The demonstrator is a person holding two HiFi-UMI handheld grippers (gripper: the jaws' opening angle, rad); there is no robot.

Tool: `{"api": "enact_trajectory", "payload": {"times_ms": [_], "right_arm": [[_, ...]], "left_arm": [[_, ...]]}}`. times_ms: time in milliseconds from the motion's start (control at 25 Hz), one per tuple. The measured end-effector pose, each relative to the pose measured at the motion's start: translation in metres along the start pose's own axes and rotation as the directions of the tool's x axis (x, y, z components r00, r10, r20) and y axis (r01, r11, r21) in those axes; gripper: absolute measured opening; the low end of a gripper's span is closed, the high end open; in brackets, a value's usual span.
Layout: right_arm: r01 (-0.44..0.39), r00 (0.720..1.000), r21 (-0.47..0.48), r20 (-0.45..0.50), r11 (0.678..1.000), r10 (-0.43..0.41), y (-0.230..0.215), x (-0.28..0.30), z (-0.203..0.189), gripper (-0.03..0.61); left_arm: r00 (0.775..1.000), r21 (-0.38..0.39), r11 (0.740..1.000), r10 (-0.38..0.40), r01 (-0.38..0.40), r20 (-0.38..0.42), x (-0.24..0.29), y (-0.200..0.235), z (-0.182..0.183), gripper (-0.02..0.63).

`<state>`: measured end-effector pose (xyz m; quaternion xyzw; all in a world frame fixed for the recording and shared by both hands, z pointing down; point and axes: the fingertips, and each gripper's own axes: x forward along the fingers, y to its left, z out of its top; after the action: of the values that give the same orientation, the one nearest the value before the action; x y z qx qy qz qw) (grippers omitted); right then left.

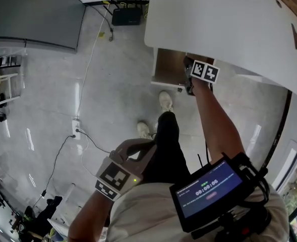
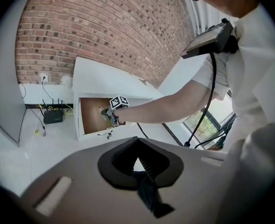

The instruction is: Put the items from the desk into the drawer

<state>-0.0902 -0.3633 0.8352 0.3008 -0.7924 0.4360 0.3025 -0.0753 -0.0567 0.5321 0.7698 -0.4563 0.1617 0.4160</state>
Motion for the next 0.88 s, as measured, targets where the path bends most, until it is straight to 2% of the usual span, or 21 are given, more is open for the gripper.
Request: {"api": "enact_trajectory", "payload": {"times_ms": [520,880], "right_arm": [[0.018,0.992,-0.046,-0.128,0.999,-0.024,-0.028,0.055,-0.017,0.046],[0.015,0.984,-0.151,-0.173,0.988,-0.042,-0.022,0.046,-0.019,0.06]], "left_arm": [[0.999,-0.097,0.995,0.037,-0.036,0.0,0.012,0.025,-0.015,0.008],[0.999,-0.103,0.994,0.043,-0.042,0.012,0.012,0.026,-0.011,0.008]]}}
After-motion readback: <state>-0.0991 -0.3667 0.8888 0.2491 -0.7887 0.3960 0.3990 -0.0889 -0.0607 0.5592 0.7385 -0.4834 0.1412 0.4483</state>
